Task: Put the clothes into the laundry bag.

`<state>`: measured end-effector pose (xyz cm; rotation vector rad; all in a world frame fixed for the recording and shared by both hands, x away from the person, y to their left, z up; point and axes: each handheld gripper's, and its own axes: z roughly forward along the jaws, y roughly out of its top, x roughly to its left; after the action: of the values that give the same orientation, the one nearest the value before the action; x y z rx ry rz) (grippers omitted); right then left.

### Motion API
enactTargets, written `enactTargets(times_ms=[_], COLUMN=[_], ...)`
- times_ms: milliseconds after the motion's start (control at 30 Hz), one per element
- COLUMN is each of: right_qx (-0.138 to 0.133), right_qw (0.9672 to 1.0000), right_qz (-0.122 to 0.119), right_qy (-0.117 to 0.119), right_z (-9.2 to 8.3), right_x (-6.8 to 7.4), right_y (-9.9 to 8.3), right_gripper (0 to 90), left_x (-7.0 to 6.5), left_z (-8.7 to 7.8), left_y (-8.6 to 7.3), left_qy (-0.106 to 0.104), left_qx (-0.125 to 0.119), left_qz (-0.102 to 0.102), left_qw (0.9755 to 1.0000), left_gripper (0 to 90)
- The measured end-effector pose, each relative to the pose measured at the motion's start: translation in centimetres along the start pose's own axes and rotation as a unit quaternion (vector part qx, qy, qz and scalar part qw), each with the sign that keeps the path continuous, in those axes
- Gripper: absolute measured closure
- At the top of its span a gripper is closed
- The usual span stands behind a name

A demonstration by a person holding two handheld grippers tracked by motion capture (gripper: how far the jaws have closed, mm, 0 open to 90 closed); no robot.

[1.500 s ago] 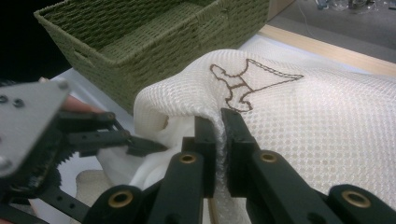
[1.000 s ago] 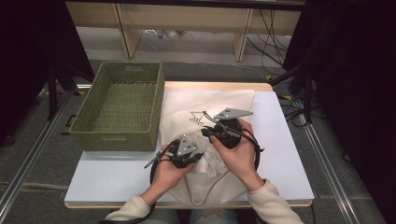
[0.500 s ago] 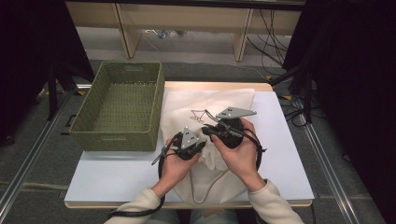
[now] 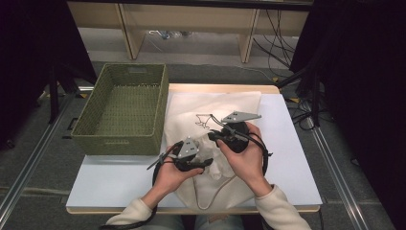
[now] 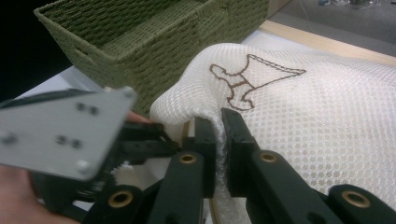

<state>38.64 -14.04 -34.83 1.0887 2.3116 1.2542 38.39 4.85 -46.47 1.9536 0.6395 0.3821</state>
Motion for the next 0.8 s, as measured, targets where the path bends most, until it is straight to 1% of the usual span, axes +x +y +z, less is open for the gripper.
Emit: enactTargets(times_ms=[33,67,100,133,167,200,233,267,300,333,367,400,433,467,500,533,567,633,667,733,767,800], right_qx=[0.0,0.002,0.002,0.001,0.001,0.005,0.001,0.001,0.004,0.004,0.002,-0.001,-0.003,-0.002,0.001,-0.003,-0.003,-0.005,-0.011,-0.008,-0.008,-0.007], right_qw=[1.0,1.0,1.0,1.0,1.0,0.9999,1.0,1.0,0.9999,0.9999,1.0,0.9999,1.0,0.9999,0.9999,0.9999,0.9999,0.9999,0.9999,0.9999,0.9999,0.9999], right_qz=[0.0,0.007,0.005,0.001,0.001,0.014,0.001,0.001,0.009,0.009,0.007,-0.001,0.002,-0.002,0.007,0.0,0.0,0.001,-0.001,-0.007,-0.007,-0.003], right_qy=[0.0,0.0,-0.002,-0.005,-0.005,-0.005,-0.005,-0.005,-0.005,-0.006,-0.006,-0.01,-0.008,-0.011,-0.009,-0.012,-0.012,-0.011,-0.013,-0.012,-0.012,-0.013], right_z=[0.0,0.0,-0.1,-0.1,-0.1,-0.3,-0.2,-0.2,-0.2,-0.2,-0.3,-0.3,-0.3,-0.3,-0.4,-0.4,-0.4,-0.5,-0.6,-0.6,-0.6,-0.6], right_x=[0.0,0.1,0.0,0.0,0.0,0.1,0.0,0.0,0.1,0.1,0.1,0.0,0.1,0.1,0.3,0.3,0.3,0.5,0.7,0.7,0.7,0.8], right_y=[0.0,0.0,0.0,0.0,0.0,-0.1,-0.1,-0.1,-0.1,-0.1,-0.1,-0.1,-0.1,-0.1,-0.1,-0.1,-0.1,-0.1,-0.1,-0.1,-0.1,-0.1], right_gripper=[86.3,86.3,86.2,86.3,86.3,86.2,86.2,86.2,86.1,86.1,86.1,86.1,86.2,86.2,86.3,86.4,86.4,86.5,86.6,86.6,86.6,86.6], left_x=[0.0,0.0,0.1,0.2,0.2,0.3,0.4,0.5,0.5,0.7,0.7,0.9,1.1,1.5,1.7,1.9,1.9,2.2,2.4,2.4,2.4,2.3], left_z=[0.0,-0.5,-1.1,-2.4,-2.4,-3.0,-3.6,-4.2,-4.8,-5.9,-5.9,-6.5,-7.0,-7.7,-8.0,-8.2,-8.2,-8.3,-8.1,-7.9,-7.9,-7.8], left_y=[0.0,-0.1,-0.2,-0.2,-0.2,-0.2,-0.2,-0.1,-0.1,0.0,0.0,0.0,-0.1,-0.4,-0.6,-0.8,-0.8,-1.4,-2.0,-2.6,-2.6,-2.8], left_qy=[0.0,-0.002,0.001,0.005,0.005,0.007,0.01,0.011,0.015,0.027,0.027,0.033,0.043,0.053,0.06,0.065,0.065,0.071,0.072,0.065,0.065,0.061], left_qx=[0.0,-0.002,-0.004,-0.008,-0.008,-0.01,-0.015,-0.019,-0.025,-0.028,-0.028,-0.027,-0.028,-0.024,-0.024,-0.02,-0.02,-0.011,0.006,0.02,0.02,0.027], left_qz=[0.0,-0.001,-0.001,0.004,0.004,0.007,0.009,0.01,0.009,0.009,0.009,0.011,0.011,0.006,0.002,0.003,0.003,-0.002,-0.003,-0.016,-0.016,-0.019], left_qw=[1.0,1.0,1.0,0.9999,0.9999,0.9999,0.9998,0.9997,0.9995,0.9992,0.9992,0.999,0.9986,0.9983,0.9979,0.9977,0.9977,0.9974,0.9974,0.9976,0.9976,0.9976], left_gripper=[43.4,43.4,43.2,43.3,43.6,43.9,44.1,44.1,44.6,45.1,45.7,46.2,47.1,47.7,47.7,47.7,47.7,47.5,46.8,46.6,46.6,46.6])
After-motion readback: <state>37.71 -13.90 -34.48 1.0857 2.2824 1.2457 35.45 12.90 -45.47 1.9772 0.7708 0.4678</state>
